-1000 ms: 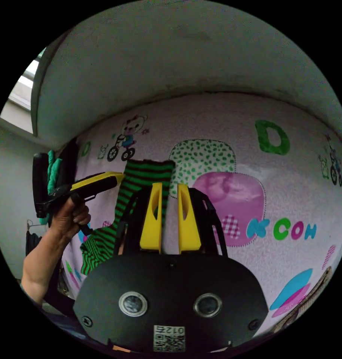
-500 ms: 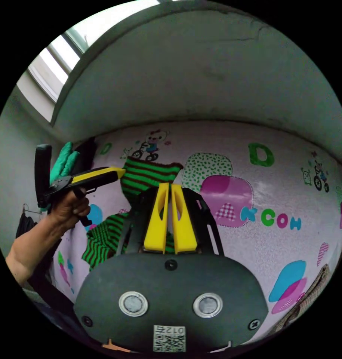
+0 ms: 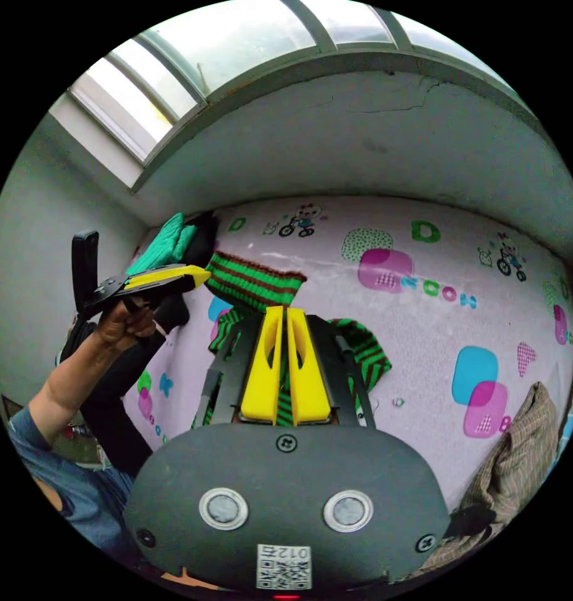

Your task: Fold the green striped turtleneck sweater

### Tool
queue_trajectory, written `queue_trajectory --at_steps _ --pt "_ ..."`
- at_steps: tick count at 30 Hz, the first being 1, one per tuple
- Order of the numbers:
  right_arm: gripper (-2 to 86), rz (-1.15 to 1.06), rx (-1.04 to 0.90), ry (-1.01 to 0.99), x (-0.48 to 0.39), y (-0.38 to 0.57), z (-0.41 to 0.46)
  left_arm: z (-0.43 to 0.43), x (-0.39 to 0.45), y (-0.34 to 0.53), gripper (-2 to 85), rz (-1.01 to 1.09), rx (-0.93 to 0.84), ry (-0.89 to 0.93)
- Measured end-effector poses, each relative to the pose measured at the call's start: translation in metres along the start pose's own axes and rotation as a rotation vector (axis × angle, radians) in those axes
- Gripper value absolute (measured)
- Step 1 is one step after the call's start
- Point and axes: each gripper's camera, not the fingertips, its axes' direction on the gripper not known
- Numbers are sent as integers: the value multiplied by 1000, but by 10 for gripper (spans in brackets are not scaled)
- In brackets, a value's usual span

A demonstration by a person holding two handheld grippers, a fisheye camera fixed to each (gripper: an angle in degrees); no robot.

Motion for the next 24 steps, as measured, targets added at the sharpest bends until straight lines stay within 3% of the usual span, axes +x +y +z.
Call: queue_trajectory --at_steps 10,24 --pt "-10 -21 -108 -63 -15 72 -9 -7 50 88 0 41 -15 17" --pt "-10 49 -281 -25 -11 95 61 77 86 174 -1 27 -189 -23"
